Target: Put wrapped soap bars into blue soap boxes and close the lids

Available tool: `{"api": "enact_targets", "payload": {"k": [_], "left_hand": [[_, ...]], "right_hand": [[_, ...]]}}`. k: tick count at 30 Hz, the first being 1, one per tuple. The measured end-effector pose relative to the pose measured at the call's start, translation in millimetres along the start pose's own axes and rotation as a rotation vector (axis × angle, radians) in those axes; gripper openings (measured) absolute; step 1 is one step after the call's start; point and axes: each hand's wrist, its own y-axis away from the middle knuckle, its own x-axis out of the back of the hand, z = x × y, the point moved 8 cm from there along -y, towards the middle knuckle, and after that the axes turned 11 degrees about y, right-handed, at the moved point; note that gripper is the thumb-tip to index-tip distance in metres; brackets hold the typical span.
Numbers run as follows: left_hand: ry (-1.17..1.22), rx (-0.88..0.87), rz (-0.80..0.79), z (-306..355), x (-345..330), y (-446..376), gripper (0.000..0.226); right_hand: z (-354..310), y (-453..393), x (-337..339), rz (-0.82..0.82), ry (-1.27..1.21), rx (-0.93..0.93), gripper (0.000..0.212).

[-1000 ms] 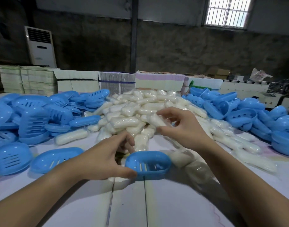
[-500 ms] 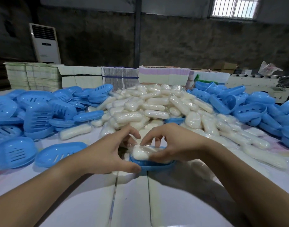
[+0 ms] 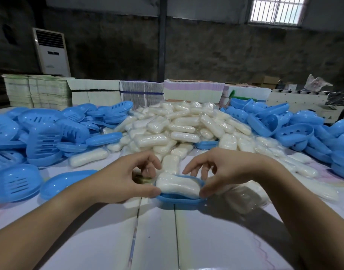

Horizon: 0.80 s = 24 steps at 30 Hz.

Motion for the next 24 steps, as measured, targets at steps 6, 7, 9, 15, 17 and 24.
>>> {"api": "enact_targets", "payload": {"k": [6, 7, 9, 15, 17, 24], "left_hand": [[0.025, -0.04, 0.04, 4, 1, -1, 0.034], [0.037, -0.037, 0.018, 4, 0, -1, 0.032], [0.08, -0.022, -0.026, 1, -1, -2, 0.025], [0.062, 0.002, 0.015, -6, 0, -5, 0.028], [0.044, 0.006, 0.011, -6, -2, -5, 0.029], [0.059, 0.022, 0.002, -6, -4, -7, 0.025]], "right_hand": [[-8, -1, -6, -0.038, 0.103, 0.018, 0.068], [-10, -3, -6, -0.019, 0.124, 0.016, 0.068], [-11, -3, -6, 0.0, 0.135, 0.015, 0.067], [-13, -3, -5, 0.014, 0.149, 0.025, 0.069], [-14, -3, -5, 0.016, 0.133, 0.027, 0.07], [-11, -3, -5, 0.009, 0.093, 0.016, 0.071]]}}
